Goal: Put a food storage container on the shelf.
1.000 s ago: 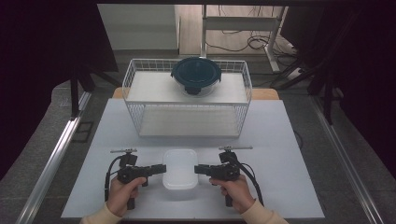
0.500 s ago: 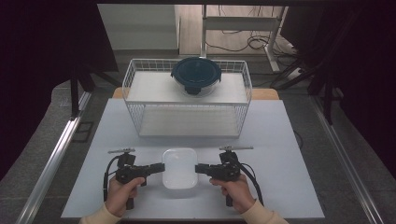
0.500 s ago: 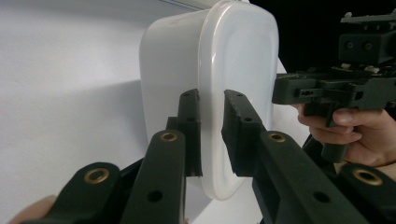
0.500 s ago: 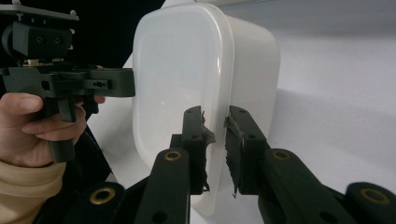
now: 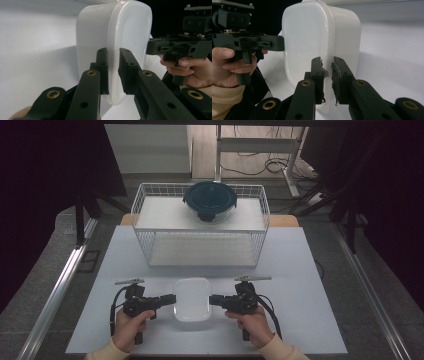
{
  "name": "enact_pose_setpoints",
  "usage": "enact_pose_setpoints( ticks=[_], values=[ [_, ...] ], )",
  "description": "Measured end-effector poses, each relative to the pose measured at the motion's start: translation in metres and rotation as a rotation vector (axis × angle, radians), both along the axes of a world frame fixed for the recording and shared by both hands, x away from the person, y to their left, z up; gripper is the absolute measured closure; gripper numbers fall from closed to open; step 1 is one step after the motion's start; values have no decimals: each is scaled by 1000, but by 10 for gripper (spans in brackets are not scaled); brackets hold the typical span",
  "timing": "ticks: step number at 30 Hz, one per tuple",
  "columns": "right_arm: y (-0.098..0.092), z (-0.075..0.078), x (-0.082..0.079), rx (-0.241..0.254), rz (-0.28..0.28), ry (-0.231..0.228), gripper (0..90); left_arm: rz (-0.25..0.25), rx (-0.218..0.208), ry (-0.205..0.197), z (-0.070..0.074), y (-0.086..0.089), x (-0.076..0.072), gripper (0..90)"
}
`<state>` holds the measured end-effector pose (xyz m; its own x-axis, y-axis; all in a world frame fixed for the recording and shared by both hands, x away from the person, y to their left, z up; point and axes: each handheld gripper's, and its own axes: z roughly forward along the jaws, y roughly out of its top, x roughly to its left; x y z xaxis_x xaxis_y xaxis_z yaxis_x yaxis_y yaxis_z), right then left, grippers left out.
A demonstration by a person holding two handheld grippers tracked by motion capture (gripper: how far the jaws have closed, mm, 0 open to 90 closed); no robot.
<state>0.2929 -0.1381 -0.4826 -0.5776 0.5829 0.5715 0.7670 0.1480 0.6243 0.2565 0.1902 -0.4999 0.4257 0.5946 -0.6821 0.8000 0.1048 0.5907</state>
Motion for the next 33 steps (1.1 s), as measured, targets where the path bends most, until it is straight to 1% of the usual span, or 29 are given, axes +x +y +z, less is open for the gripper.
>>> enact_pose_setpoints(
  ticks=[5, 12, 17, 23, 28, 31, 33],
  values=[
    [0, 3, -1, 0, 4, -20, 798, -4, 1, -14, 4, 0, -1, 787],
    [0, 14, -4, -2, 14, -73, 797, -7, 11, -57, 15, 0, -2, 787],
    [-1, 20, -4, 1, 17, -95, 797, -7, 9, -69, 20, 0, -2, 785],
    [-1, 28, -5, 7, 14, -122, 799, -5, 27, -100, 28, -2, -1, 784],
    [-2, 39, -5, 15, 15, -156, 802, -6, 27, -125, 39, -2, 4, 779],
    [-3, 49, -5, 14, 20, -188, 802, -7, 22, -144, 47, -3, 6, 777],
    [-3, 54, -5, 15, 20, -204, 802, -7, 26, -154, 52, -3, 7, 776]
  ],
)
